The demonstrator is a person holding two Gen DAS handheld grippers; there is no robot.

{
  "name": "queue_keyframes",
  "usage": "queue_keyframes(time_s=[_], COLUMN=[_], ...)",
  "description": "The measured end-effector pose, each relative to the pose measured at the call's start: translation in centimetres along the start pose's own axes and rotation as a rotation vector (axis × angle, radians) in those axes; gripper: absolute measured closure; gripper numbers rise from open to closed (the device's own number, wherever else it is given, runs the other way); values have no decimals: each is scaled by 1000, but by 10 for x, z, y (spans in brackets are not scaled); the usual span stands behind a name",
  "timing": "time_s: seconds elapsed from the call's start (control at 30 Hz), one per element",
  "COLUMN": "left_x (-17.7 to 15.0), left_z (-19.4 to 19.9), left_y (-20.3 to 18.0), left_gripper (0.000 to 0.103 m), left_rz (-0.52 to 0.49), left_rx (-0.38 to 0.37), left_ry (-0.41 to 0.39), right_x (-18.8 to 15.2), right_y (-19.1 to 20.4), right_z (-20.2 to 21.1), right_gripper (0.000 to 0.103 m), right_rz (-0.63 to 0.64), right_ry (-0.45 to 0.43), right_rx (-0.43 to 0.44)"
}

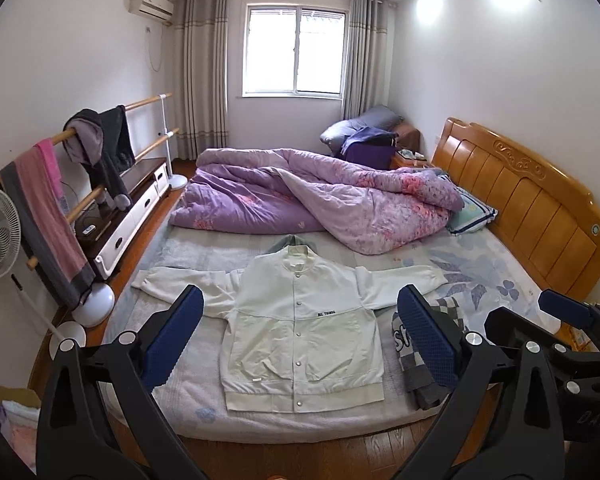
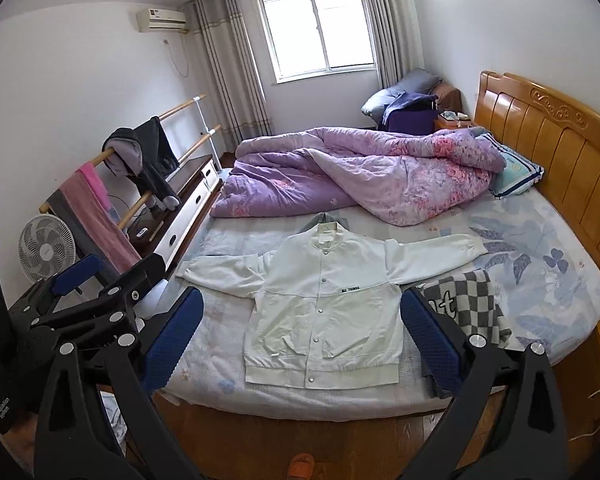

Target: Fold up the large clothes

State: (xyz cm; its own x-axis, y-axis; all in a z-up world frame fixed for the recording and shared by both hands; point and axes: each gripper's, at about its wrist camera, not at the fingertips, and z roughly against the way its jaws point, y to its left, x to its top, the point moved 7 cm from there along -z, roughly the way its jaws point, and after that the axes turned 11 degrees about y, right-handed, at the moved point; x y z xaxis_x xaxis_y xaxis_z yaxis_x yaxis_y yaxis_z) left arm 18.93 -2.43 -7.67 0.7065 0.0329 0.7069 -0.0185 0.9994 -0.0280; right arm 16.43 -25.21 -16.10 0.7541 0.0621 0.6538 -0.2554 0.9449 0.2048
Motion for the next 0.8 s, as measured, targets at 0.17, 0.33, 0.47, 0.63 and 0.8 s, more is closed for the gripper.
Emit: queue_keyframes(time_s=[0.17, 0.33, 0.47, 0.63, 0.8], left_x=[-10, -21, -29, -33, -36], left_z=[33, 64, 81, 93, 100], left_y=[-22, -47, -61, -70, -75], left_gripper=[5, 5, 5, 5, 5], left_rz=[9, 9, 5, -7, -10], left_rx=[19, 27, 34, 39, 42], left_ry=[-22, -47, -55, -58, -61], right_x=[-12, -24, -36, -45, -48], right_y=[-14, -29, -38, -42, -44], right_z=[36, 66, 85, 100, 113], right_gripper=[8, 8, 8, 8, 8], right_rz=[27, 43, 43, 33, 27], right_ry=[-28, -52, -71, -84, -95], right_rx=[-21, -39, -46, -44, -42])
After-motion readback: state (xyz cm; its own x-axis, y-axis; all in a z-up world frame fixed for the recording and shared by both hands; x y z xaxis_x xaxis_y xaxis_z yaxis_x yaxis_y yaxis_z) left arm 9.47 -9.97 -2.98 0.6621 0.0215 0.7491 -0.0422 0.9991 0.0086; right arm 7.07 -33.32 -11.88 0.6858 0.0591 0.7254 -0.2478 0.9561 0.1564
